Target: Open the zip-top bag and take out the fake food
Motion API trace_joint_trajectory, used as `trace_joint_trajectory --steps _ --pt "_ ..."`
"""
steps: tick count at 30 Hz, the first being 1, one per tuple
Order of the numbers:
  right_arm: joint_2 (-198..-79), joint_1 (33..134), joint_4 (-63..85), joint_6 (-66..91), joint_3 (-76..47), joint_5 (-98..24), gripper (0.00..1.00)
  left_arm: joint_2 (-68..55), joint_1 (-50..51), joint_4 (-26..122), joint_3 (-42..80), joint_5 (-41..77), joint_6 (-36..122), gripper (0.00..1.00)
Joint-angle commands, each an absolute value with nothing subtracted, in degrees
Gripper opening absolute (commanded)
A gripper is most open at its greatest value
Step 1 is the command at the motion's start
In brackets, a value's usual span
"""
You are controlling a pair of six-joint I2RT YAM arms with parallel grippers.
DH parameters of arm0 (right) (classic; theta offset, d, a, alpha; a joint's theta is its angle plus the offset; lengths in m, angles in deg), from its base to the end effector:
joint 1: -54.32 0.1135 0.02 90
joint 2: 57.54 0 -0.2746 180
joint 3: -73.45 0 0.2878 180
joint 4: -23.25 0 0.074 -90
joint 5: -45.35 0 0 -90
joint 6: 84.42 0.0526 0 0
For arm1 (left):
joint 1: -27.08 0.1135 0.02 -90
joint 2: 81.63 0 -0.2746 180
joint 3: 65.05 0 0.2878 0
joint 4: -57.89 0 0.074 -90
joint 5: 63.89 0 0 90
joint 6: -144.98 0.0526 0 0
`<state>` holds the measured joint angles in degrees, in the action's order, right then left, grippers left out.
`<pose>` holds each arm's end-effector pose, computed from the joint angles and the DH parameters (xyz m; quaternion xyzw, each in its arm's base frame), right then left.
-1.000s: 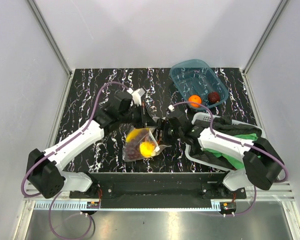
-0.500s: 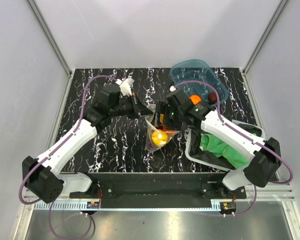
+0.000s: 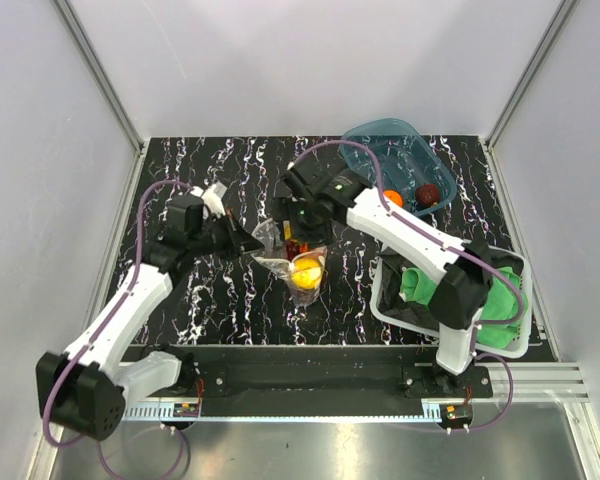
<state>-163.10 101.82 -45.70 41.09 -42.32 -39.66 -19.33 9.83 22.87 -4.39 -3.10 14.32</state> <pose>0.2956 0.3293 0.3210 -0.1121 0.9556 0.2098 0.1738 0.2562 -0.1064 0.2768 -0.0646 0.8697 -0.4074 0.2710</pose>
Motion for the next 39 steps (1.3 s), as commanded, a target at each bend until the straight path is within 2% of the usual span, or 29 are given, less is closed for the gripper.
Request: trace_joint_trajectory --steps 1,3,6,14,17,23,26,32,39 --pt "-166.43 103.45 -53.01 38.01 -51.94 -41.04 0.87 -25.11 10.56 20.72 -2.74 0.45 18.77 0.0" --pt "-167.31 103.45 -55.65 36.53 -53.01 -41.31 0.85 -24.07 10.56 20.89 -2.48 -1.21 18.6 0.0" --pt "-166.45 103.45 -57.85 34.94 -51.53 -41.75 0.78 -22.31 10.47 24.65 -2.74 -3.59 15.79 0.0" --pt "-166.35 103.97 -56.8 31.51 -44.75 -35.87 0.63 -20.46 10.47 30.12 -3.27 -5.18 11.31 0.0" --pt "-167.4 104.15 -58.03 30.54 -45.19 -34.9 0.63 -20.2 10.47 31.09 -3.09 -5.35 10.86 0.0" --pt "-169.16 104.5 -58.04 26.59 -45.37 -32.7 0.72 -20.2 10.38 32.41 -4.06 -5.44 9.81 0.0" --pt "-171.09 104.41 -58.21 25.88 -47.91 -35.06 0.71 -20.64 10.21 32.67 -4.32 -5.44 9.37 0.0" --pt "-173.55 104.32 -58.83 26.76 -55.82 -42.01 0.63 -20.99 9.68 32.76 -4.06 -6.41 8.23 0.0" --pt "-179.01 103.45 -64.18 24.48 -64.26 -39.3 0.61 -20.9 8.71 33.11 -2.22 -5.71 7.17 0.0"
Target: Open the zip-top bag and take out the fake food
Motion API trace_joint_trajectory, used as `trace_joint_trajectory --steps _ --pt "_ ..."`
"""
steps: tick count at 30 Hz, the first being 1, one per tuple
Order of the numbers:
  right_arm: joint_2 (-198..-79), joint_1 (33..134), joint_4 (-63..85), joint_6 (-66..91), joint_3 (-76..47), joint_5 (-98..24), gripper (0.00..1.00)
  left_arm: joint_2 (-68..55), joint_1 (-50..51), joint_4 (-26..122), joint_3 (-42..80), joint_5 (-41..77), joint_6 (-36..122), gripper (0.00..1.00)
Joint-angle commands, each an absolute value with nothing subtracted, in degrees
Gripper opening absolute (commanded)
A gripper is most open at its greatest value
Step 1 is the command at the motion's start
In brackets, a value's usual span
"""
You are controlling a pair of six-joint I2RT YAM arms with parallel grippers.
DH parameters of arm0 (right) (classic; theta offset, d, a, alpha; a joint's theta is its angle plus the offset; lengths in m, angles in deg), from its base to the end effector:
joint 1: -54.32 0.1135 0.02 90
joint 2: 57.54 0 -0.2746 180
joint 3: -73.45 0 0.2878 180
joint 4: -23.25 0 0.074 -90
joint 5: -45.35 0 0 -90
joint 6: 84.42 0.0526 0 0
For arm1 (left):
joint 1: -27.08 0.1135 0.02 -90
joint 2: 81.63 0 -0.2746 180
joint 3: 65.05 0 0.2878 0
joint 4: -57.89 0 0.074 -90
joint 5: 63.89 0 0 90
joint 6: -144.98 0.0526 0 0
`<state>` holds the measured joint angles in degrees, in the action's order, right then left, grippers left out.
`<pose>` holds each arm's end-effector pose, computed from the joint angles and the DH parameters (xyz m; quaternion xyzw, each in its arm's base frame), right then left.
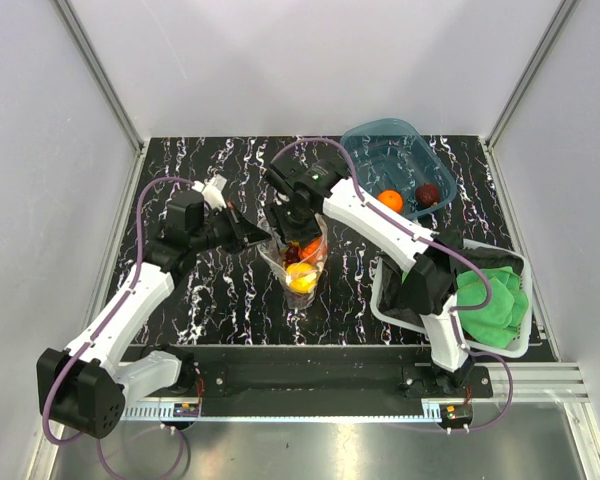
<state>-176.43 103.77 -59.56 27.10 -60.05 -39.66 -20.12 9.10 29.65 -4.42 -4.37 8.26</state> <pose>0.3073 0.3663 0.3092 -0.2447 0.9500 0.1445 0.1290 0.2591 -0.1121 0.2924 -0.0774 0.8389 -0.4530 0.2917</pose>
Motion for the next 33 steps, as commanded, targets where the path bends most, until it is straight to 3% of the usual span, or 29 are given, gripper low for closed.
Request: trace_joint_trajectory --steps 1,7,19,24,27,31,33 --pt "-179.27 103.45 -65.58 23.78 -64.09 -38.51 0.61 -20.81 8.71 33.11 -1.87 -5.62 7.17 0.0" --pt "-174.62 103.53 -64.89 21.14 -55.49 -32.18 0.61 -20.99 8.71 34.6 -0.81 -3.77 5.24 0.0" --pt "-171.36 103.45 -63.93 19.9 -46.42 -25.32 0.78 -21.95 8.71 36.1 -3.09 -3.77 3.83 0.0" --pt "-172.15 103.45 -60.16 20.34 -43.71 -25.14 0.8 -22.57 8.62 35.93 -3.71 -3.77 3.92 0.0" --pt "-172.59 103.45 -59.09 20.96 -43.43 -25.23 0.78 -23.1 8.62 35.31 -3.97 -4.03 4.09 0.0" --pt "-171.63 103.45 -59.0 21.31 -47.02 -29.78 0.67 -23.71 8.62 34.61 -4.41 -4.12 4.45 0.0" --pt "-171.28 103.36 -59.7 21.48 -49.4 -31.28 0.54 -24.06 8.62 34.43 -4.76 -4.21 4.45 0.0"
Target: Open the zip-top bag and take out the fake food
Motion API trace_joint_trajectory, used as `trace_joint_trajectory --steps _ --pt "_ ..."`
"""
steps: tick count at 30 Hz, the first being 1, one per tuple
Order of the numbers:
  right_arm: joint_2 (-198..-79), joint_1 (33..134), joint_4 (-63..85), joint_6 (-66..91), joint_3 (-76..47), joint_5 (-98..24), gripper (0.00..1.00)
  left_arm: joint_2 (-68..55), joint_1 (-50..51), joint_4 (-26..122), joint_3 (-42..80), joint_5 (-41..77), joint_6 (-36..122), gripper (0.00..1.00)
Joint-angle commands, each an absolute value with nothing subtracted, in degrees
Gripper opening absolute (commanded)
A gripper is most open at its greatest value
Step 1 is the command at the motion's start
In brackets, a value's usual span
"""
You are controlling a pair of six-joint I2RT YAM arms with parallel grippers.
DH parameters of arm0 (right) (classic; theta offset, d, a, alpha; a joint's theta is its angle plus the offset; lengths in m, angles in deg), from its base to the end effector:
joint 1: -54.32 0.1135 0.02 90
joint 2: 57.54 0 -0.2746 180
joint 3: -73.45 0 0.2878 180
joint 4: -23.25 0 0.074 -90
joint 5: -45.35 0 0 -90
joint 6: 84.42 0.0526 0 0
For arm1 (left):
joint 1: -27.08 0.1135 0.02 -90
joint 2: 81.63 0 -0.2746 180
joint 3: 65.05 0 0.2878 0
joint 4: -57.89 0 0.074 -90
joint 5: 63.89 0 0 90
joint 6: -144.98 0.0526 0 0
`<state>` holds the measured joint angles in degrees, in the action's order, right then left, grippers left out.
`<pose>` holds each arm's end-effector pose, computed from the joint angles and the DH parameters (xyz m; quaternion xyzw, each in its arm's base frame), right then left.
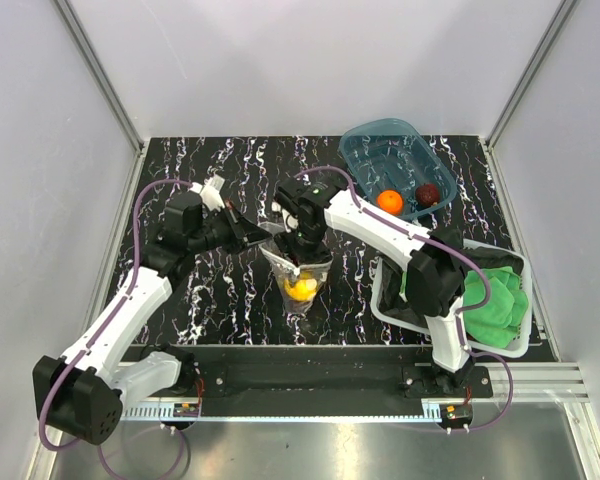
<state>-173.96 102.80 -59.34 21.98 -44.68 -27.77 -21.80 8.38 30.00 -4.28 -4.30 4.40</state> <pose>0.2866 0.3467 0.2452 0.2837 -0.9444 -0.1657 0.0121 0.2530 -0.1138 0.3015 -0.0940 0.8286 -0.4707 0.2880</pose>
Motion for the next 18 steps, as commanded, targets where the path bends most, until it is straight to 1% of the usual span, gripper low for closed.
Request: trace_joint_trajectory --steps 1,2,4,10,15,18 --pt "-171.27 103.44 -59.88 21.83 -52.11 -33.03 0.5 -24.15 8.62 34.43 -4.85 -4.38 4.53 0.0" --pt "-171.36 103.45 -60.23 22.1 -53.53 -33.75 0.41 -24.15 8.62 34.43 -4.94 -4.56 4.53 0.0" --pt "-171.62 103.45 -60.67 23.42 -57.47 -35.59 0.35 -24.15 8.62 34.34 -5.02 -5.0 4.62 0.0" --pt "-172.59 103.45 -62.69 26.14 -66.08 -39.19 0.31 -24.15 8.62 33.29 -4.76 -5.09 5.59 0.0" --pt "-171.45 103.36 -65.33 26.15 -70.76 -42.36 0.25 -24.24 8.62 31.88 -4.24 -4.74 6.64 0.0" --pt "-170.92 103.01 -67.17 26.06 -73.74 -44.38 0.24 -24.24 8.62 31.01 -3.71 -4.74 7.17 0.0"
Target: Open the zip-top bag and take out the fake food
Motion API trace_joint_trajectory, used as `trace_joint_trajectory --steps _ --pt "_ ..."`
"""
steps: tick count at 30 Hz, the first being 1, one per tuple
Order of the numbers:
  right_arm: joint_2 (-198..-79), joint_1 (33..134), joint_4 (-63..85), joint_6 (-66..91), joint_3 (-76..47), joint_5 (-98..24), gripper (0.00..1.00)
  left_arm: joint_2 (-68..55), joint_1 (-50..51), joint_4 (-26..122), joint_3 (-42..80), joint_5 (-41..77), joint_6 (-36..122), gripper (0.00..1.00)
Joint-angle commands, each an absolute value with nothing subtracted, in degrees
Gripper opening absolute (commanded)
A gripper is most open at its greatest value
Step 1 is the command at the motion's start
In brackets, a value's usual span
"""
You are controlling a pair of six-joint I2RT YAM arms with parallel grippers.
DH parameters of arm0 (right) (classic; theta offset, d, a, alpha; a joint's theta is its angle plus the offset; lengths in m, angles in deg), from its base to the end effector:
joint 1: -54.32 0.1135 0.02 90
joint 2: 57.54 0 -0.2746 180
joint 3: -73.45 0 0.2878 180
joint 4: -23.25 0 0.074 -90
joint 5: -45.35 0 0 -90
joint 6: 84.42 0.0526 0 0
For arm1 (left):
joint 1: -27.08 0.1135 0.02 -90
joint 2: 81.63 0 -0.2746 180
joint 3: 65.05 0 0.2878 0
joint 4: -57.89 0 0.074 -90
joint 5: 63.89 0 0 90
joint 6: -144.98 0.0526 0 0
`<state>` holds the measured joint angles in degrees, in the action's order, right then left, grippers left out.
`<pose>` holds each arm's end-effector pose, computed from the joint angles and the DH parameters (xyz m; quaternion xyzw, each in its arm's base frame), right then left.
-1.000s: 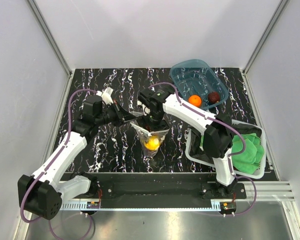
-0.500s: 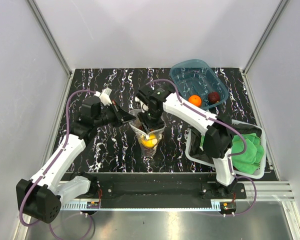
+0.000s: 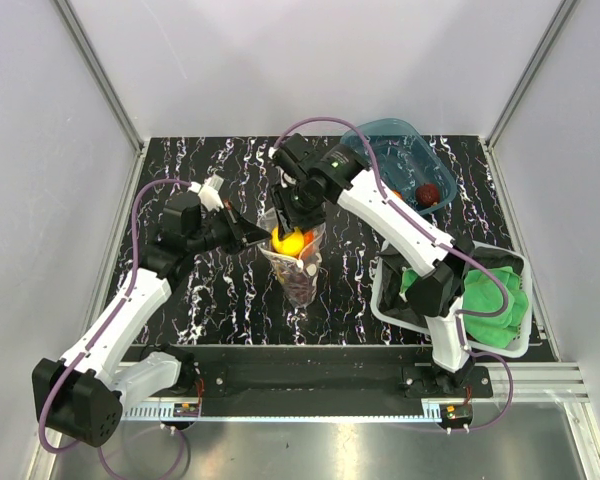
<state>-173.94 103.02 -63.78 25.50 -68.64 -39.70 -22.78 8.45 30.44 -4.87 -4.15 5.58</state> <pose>0.3016 0.3501 0.3733 -0.2509 0.9350 0.1739 0.1807 0.2501 -0.1123 0.3026 -0.0842 0.8265 -0.4693 0.2994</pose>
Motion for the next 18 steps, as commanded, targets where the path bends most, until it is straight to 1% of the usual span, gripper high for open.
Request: trace_joint_trajectory --steps 1,5,9,12,13,16,18 --pt "-170.75 102.83 -67.7 26.06 -74.63 -45.95 0.24 -24.33 8.62 30.66 -3.36 -4.74 7.61 0.0" --pt "-169.35 100.64 -67.97 26.06 -78.15 -52.46 0.24 -24.07 8.62 28.11 -2.22 -4.65 10.15 0.0" --pt "-168.03 93.8 -66.21 26.32 -79.12 -57.91 0.24 -24.5 8.36 27.31 -2.91 -4.48 11.39 0.0" --pt "-166.53 90.1 -63.06 25.62 -77.28 -62.22 0.23 -25.03 8.19 27.31 -4.06 -4.21 11.92 0.0" --pt "-166.35 87.22 -60.96 25.01 -76.49 -63.27 0.22 -25.12 8.19 27.31 -3.97 -4.21 12.18 0.0" --pt "-165.83 81.94 -56.48 23.69 -73.41 -64.86 0.22 -24.59 7.75 27.22 -3.36 -4.38 13.06 0.0" --pt "-166.52 79.29 -55.23 23.77 -73.31 -62.77 0.22 -24.16 7.48 27.14 -2.48 -4.3 13.76 0.0"
